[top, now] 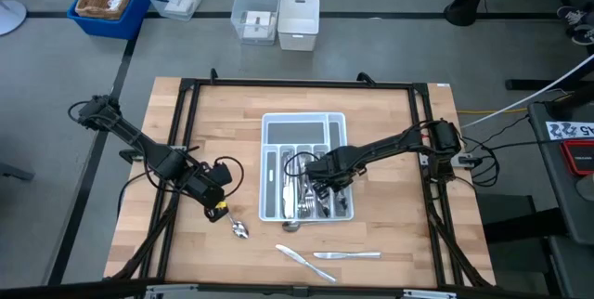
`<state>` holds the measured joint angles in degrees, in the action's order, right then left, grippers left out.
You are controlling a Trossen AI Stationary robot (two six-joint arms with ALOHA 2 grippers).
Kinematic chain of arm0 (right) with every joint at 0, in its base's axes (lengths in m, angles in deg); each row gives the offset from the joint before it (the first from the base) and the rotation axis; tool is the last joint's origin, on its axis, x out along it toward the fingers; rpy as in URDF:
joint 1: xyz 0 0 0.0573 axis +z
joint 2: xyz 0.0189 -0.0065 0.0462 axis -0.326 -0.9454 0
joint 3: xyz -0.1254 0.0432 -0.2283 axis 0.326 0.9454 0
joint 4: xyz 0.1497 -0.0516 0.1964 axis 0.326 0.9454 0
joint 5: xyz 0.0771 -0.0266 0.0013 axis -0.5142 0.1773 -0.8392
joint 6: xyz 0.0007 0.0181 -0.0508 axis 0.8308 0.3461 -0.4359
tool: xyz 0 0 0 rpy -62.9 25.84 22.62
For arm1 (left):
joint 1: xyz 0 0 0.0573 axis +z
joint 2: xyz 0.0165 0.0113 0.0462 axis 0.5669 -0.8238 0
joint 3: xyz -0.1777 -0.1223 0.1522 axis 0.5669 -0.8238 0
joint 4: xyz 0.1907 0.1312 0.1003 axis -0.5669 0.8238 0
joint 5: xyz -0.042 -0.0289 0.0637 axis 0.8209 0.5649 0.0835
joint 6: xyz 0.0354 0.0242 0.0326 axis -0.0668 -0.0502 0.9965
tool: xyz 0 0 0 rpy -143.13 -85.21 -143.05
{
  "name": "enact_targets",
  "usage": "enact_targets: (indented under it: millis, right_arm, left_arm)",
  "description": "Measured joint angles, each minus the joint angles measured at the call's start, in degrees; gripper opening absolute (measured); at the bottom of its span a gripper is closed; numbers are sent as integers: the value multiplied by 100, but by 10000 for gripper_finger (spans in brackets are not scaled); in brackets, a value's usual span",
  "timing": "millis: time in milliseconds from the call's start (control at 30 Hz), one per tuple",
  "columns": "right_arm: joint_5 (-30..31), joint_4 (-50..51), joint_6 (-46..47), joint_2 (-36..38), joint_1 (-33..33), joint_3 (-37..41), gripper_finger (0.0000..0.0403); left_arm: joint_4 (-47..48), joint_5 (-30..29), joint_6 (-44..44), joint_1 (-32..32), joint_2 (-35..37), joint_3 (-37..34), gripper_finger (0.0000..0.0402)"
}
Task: Sort silverware
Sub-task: Put the silver spoon into the white cutlery tray
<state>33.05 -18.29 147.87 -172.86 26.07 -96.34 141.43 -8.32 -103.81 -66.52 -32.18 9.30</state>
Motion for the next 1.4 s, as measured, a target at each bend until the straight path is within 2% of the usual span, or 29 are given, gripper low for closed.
enact_targets:
  millis: [233,567,767,1000,1233,1400]
  right_arm:
    - [-39,446,-108,-64,2,-369,31]
    - [-44,1589,-271,-55,11,-1339,13]
    - [73,1318,-184,-46,46,-1781,14]
    - [377,-20,-197,-33,98,-1716,2]
    - [409,175,-201,-24,87,-1690,2]
    - [-5,689,-139,-24,123,-1819,6]
  left_arm:
    - [-1,-1,-19,0,-4,0,3]
    - [-3,-2,-4,0,-4,0,3]
    - [-4,-4,-2,0,-4,0,3]
    - [-2,-17,0,0,-6,0,3]
    - [-4,-22,38,-2,-4,0,3]
    - [0,-24,42,-2,-4,0,3]
